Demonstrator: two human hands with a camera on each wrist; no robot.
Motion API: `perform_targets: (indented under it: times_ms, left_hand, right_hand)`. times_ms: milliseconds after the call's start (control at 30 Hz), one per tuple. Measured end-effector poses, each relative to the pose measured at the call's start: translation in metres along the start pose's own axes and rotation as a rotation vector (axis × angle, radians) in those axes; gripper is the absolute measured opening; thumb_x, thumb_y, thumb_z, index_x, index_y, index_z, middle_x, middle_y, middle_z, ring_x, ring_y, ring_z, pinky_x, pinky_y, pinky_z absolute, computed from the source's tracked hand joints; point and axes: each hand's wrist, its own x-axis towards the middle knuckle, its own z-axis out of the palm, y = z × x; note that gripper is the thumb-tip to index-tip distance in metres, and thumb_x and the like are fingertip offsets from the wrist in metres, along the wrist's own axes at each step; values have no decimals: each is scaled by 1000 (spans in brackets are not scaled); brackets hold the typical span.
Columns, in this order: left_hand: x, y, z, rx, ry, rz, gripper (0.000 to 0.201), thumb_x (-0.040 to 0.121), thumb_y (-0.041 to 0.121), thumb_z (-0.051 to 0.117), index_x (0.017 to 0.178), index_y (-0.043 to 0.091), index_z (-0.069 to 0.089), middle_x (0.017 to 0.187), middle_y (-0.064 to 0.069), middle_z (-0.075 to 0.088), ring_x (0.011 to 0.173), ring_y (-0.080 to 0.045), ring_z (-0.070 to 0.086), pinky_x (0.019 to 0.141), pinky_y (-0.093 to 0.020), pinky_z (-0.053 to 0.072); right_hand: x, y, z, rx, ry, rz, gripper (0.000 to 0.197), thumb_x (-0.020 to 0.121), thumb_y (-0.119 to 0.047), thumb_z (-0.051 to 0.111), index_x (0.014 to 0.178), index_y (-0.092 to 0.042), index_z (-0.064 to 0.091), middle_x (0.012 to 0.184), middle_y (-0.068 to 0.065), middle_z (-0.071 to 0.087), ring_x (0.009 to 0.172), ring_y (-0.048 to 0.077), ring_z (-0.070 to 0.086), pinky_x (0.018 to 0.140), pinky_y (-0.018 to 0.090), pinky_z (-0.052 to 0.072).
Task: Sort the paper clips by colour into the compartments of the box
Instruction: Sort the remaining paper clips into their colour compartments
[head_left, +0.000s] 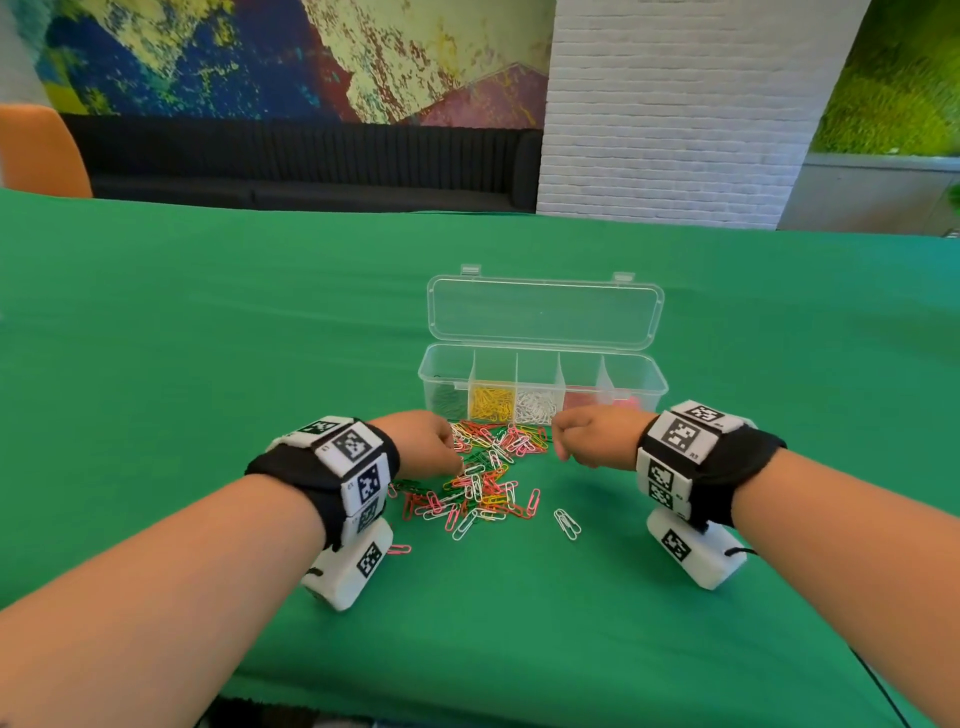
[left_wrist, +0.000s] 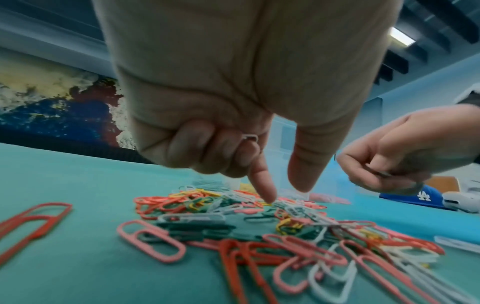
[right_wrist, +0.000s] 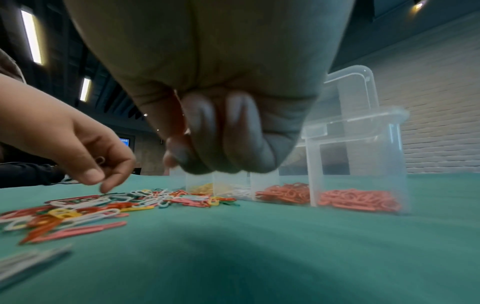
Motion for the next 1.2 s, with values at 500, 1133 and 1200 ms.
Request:
perform_targets:
  times_ms: [500, 1133, 1200]
  left_hand:
    - [7, 16, 10, 65, 23, 96, 23, 84, 38, 67, 93, 19, 59, 84, 7, 55, 73, -9, 50, 54, -18, 36]
    - [-3, 0, -7, -606, 2, 41, 16, 90, 1, 41, 80, 14, 41, 67, -2, 57, 47, -8, 45, 43, -16, 36]
    - [-3, -2, -9, -681, 0, -2, 18, 90, -2, 34, 88, 13, 43, 67, -4, 55, 50, -11, 46, 44, -18, 37]
  right_hand:
    - [-11, -10, 19, -175, -162, -54, 19, 79, -34, 70, 85, -17, 64, 80, -3, 60, 72, 12, 52, 62, 21, 42]
    - [-11, -10, 20, -74, -63, -126, 22, 97, -16, 41, 108, -19, 61, 73, -16, 45, 62, -4, 40, 56, 14, 32]
    - [-12, -11, 18, -58, -62, -96, 21, 98, -14, 38, 102, -21, 58, 81, -8, 51, 68, 5, 47, 65, 20, 37]
